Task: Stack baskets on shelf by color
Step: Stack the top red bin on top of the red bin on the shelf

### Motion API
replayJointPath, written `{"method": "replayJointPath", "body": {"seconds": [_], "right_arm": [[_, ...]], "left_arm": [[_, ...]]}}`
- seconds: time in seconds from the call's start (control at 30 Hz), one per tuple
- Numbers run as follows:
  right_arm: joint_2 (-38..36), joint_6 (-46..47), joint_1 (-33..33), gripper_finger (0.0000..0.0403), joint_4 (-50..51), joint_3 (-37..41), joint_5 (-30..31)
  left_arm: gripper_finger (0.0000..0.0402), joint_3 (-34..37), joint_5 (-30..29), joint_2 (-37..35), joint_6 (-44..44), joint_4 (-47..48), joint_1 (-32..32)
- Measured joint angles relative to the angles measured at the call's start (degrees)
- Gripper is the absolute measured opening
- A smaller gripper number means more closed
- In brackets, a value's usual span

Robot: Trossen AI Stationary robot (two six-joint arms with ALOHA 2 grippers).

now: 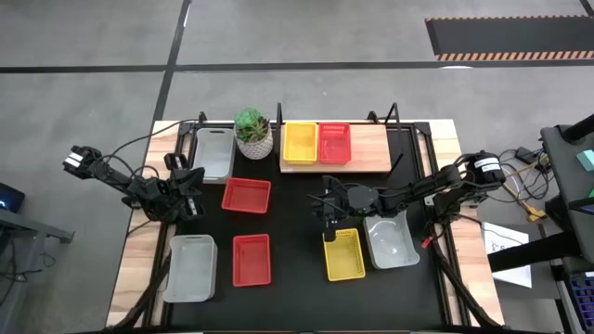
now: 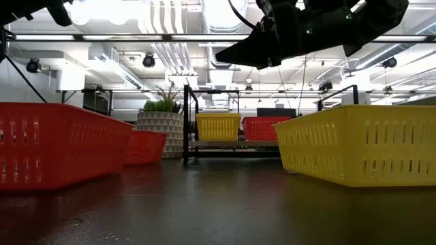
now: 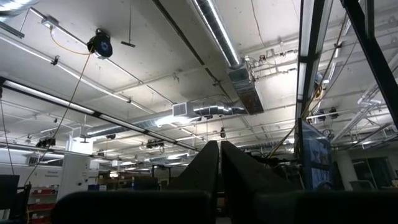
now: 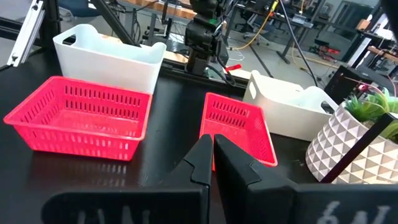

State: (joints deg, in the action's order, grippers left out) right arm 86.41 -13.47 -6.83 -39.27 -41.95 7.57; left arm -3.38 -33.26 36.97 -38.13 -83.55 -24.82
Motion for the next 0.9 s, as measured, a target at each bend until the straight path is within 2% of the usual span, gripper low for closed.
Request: {"method": "replayJointPath", "body": {"seconds": [0.5, 0.7, 0.83, 0.9], "right_arm": [[0.0, 2.4, 0.0, 0.0013, 0.0, 0.0, 0.0], [0.0, 4.5, 0.0, 0.0057, 0.1, 0.0, 0.3], [0.0, 4.5, 0.0, 0.0094, 0.1, 0.0, 4.4], [0.2, 4.8, 0.0, 0.011, 3.9, -1.4, 5.8]], "left_arm": [[0.0002, 0.0, 0.0, 0.1, 0.0, 0.0, 0.0], [0.0002, 0.0, 0.0, 0.0, 0.0, 0.0, 0.0], [0.0002, 0.0, 0.0, -0.1, 0.0, 0.0, 0.0], [0.0002, 0.0, 0.0, -0.1, 0.0, 0.0, 0.0]]}}
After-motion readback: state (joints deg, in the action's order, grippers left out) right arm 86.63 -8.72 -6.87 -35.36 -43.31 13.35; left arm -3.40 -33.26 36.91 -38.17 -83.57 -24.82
